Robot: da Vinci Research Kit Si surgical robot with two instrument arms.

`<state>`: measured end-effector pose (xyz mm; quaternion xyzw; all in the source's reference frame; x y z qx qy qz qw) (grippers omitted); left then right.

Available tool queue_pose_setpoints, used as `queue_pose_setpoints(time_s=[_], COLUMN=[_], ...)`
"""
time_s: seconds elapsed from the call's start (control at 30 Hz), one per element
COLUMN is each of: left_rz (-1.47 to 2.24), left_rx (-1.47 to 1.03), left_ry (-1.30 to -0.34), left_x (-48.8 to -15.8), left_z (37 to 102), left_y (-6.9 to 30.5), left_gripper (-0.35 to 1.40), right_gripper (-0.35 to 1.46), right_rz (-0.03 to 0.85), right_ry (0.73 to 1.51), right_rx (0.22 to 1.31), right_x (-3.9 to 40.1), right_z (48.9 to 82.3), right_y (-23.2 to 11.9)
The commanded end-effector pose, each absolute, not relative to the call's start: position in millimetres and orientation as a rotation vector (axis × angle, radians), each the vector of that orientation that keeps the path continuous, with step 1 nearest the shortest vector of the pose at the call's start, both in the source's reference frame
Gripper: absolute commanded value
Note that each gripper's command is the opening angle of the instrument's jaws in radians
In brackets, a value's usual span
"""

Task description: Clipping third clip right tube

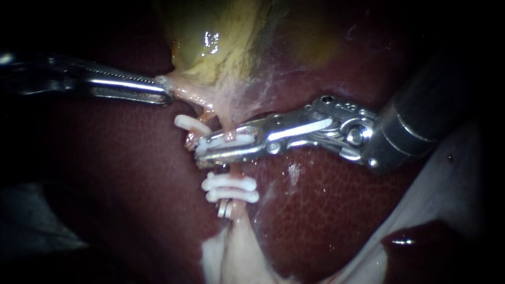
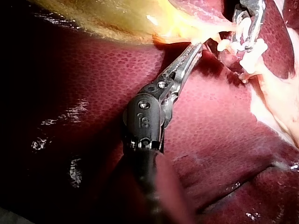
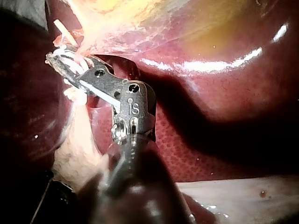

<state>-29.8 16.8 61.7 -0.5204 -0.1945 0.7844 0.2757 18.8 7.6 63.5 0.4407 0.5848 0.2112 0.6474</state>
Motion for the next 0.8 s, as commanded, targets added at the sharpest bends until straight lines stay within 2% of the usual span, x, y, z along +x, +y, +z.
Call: queue_pose_setpoints(time_s=[0.03,0.1,0.33,0.8], left_rz=[2.108,2.108,2.108,2.108], left_rx=[-1.398,-1.398,-1.398,-1.398], left_ry=[-0.522,-0.522,-0.522,-0.522], left_x=[-29.8,-29.8,-29.8,-29.9], left_z=[61.7,61.7,61.7,61.8], left_y=[16.8,16.8,16.8,16.8], left_gripper=[-0.35,-0.35,-0.35,-0.35], right_gripper=[-0.26,-0.35,-0.35,-0.35], right_rz=[0.486,0.49,0.574,0.573], right_ry=[1.33,1.327,1.317,1.316], right_rx=[0.998,1.002,0.938,0.942], right_x=[18.8,18.8,18.0,17.8], right_z=[63.5,63.5,63.3,63.4], right_y=[7.6,7.6,7.4,7.7])
